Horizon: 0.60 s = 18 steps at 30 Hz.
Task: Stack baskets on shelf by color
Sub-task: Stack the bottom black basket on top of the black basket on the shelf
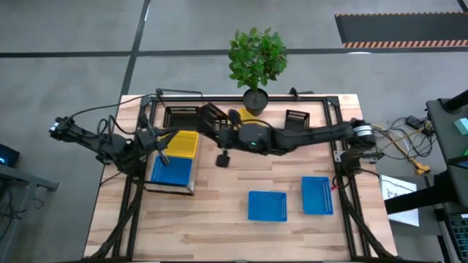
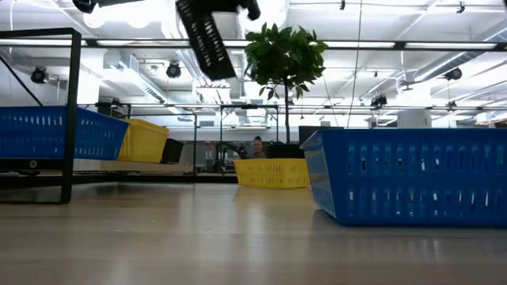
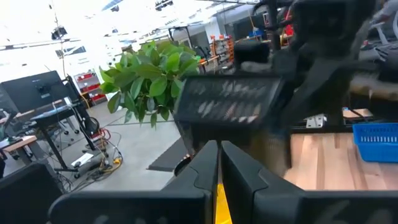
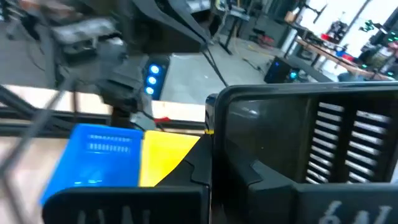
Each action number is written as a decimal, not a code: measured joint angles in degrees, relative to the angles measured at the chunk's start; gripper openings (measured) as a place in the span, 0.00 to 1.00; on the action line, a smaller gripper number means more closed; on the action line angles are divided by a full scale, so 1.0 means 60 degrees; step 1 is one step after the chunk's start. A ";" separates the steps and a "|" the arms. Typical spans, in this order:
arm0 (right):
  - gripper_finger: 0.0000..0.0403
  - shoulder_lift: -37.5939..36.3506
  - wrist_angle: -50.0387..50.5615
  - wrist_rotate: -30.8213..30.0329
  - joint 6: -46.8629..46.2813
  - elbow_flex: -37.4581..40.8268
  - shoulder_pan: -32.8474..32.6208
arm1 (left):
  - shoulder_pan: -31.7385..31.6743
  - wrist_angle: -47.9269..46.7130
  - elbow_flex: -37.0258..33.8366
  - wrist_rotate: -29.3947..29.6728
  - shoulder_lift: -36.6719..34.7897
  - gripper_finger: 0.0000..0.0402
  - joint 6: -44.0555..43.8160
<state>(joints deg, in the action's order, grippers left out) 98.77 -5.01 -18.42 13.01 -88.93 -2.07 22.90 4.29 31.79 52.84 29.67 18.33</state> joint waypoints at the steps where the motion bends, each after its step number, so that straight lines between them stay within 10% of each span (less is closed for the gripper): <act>1: 0.02 0.0285 0.0022 0.0042 0.0037 -0.0311 0.0115 | 0.0000 -0.0027 -0.0010 0.0000 0.0000 0.01 0.0000; 18: 0.02 0.3501 0.0062 0.0353 0.0074 -0.3427 0.1465 | 0.0007 -0.0058 -0.0148 0.0011 -0.0858 0.01 -0.0508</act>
<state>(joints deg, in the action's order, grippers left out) 119.78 -4.63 -16.31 13.45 -109.49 6.72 22.94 3.94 30.90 52.90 24.53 15.28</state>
